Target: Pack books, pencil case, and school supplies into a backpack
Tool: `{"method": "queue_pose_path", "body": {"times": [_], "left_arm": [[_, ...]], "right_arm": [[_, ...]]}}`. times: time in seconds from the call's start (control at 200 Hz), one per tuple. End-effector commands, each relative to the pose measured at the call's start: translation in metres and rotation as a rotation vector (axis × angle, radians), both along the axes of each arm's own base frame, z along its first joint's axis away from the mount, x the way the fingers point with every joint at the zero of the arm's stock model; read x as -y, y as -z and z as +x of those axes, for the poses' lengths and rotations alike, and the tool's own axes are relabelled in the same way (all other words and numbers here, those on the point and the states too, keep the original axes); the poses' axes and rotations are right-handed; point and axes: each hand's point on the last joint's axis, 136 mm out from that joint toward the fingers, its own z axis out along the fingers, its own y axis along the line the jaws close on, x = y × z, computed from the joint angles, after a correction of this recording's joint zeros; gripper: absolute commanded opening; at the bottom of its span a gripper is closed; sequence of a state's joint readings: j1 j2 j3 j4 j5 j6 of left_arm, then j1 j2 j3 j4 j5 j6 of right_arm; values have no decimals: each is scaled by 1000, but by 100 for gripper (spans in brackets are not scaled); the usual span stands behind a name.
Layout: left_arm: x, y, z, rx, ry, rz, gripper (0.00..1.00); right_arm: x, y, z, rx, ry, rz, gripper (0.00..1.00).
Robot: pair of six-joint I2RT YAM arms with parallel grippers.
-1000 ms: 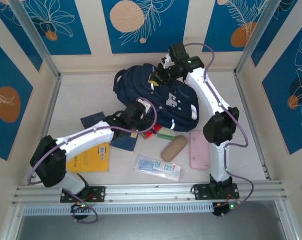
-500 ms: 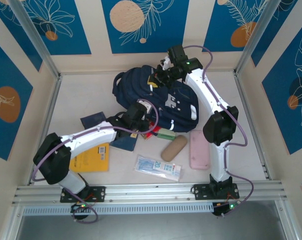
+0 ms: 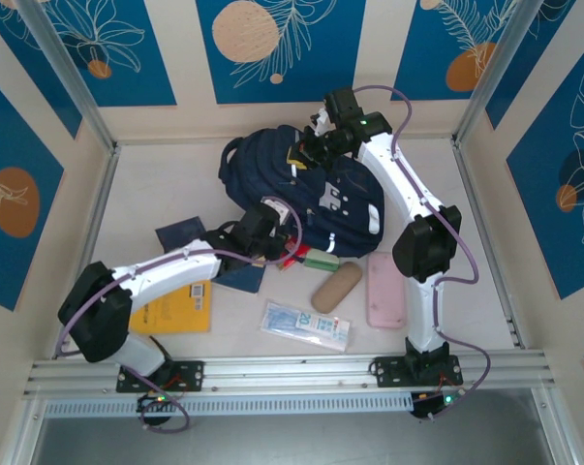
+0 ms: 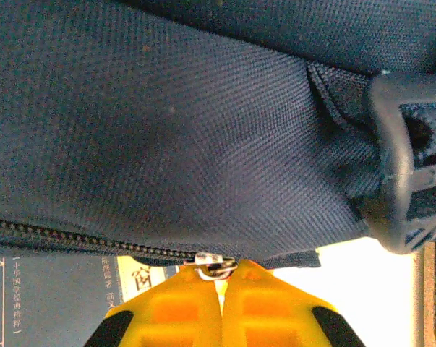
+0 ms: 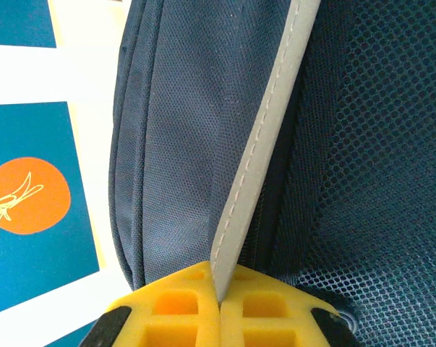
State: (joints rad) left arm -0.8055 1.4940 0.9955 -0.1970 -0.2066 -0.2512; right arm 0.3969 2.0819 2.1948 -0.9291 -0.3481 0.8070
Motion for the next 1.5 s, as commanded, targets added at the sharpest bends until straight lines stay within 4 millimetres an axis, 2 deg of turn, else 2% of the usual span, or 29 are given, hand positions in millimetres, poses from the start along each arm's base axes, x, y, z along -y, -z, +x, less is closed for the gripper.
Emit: {"method": "queue_pose_path", "body": {"times": [0.0, 0.24, 0.4, 0.525, 0.65, 0.775, 0.905, 1.12, 1.3, 1.495], "left_arm": [[-9, -10, -2, 37, 0, -18, 0], [-8, -12, -12, 54, 35, -75, 0], [1, -10, -8, 98, 62, -113, 17], [8, -17, -6, 221, 113, -183, 31], [5, -18, -5, 303, 138, -177, 35], [17, -15, -10, 308, 219, -176, 36], [19, -12, -4, 318, 203, -187, 39], [13, 0, 9, 312, 132, -138, 37], [-1, 15, 12, 300, 62, -106, 31], [11, 11, 14, 285, 95, -128, 17]], "right_arm": [[3, -38, -8, 97, -26, 40, 0], [2, -43, -10, 99, -42, 65, 0], [-7, -49, -14, 101, -70, 95, 0], [-9, -54, -15, 101, -76, 113, 0], [-10, -61, -17, 105, -82, 128, 0], [-11, -64, -19, 104, -88, 143, 0], [-12, -64, -20, 99, -91, 150, 0], [-12, -66, -20, 90, -91, 164, 0], [-10, -69, -22, 92, -86, 177, 0], [-11, -64, -22, 81, -89, 178, 0]]}}
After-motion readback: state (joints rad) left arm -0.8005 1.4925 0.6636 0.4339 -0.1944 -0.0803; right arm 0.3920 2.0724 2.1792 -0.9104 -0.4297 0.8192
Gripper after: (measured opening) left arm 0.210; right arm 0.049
